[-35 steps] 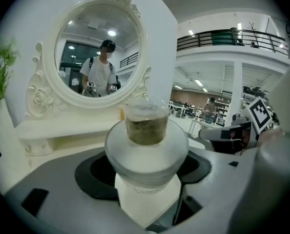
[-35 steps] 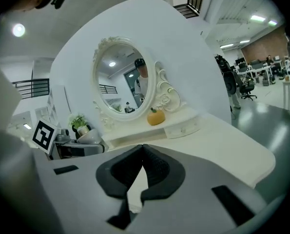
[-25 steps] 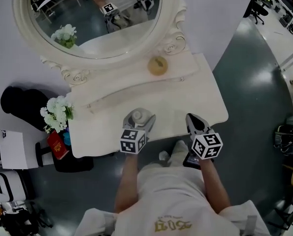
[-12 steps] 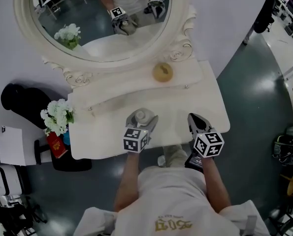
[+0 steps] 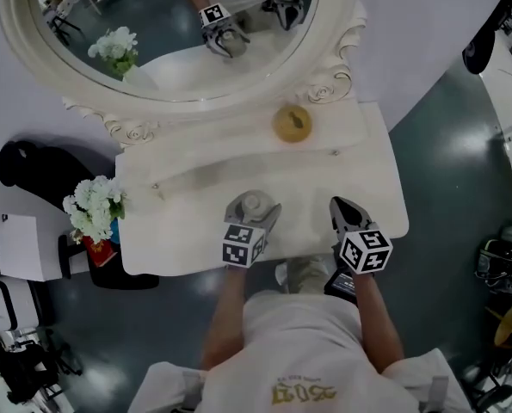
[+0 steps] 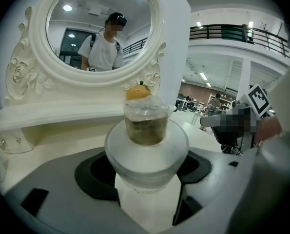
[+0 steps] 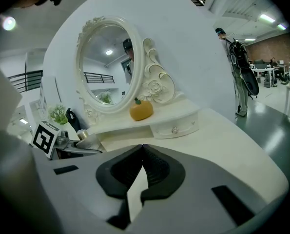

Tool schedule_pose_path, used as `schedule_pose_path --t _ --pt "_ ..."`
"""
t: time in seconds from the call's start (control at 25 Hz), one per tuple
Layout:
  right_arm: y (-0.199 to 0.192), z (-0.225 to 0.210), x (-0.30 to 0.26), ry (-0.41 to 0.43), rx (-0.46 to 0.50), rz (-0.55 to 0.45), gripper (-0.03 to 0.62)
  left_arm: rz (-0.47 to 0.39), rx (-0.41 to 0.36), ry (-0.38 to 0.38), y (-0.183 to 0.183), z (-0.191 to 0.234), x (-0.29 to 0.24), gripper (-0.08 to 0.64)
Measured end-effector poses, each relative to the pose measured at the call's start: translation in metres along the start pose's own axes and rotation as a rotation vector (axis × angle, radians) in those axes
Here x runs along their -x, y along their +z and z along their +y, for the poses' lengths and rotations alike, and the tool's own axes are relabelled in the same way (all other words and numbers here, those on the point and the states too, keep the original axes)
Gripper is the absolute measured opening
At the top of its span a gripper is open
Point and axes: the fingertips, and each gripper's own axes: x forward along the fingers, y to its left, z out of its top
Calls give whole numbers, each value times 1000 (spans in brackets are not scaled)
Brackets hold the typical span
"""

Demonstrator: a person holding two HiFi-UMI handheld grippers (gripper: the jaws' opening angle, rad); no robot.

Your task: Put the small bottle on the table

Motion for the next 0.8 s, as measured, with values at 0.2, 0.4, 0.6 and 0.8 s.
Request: schedule_pose_path --t 0.2,0.4,0.6,0.8 --pt "-6 -11 -9 -10 -12 24 12 42 5 -8 -13 4 -17 350" --pt "-9 -19 -15 -16 -10 50 12 81 -3 9 -26 9 -34 350" --pt "-10 -25 -23 -17 -11 67 12 102 -37 24 -33 16 -48 350" --pt "-7 -28 -28 -10 -7 72 12 114 -30 46 -32 20 -53 350"
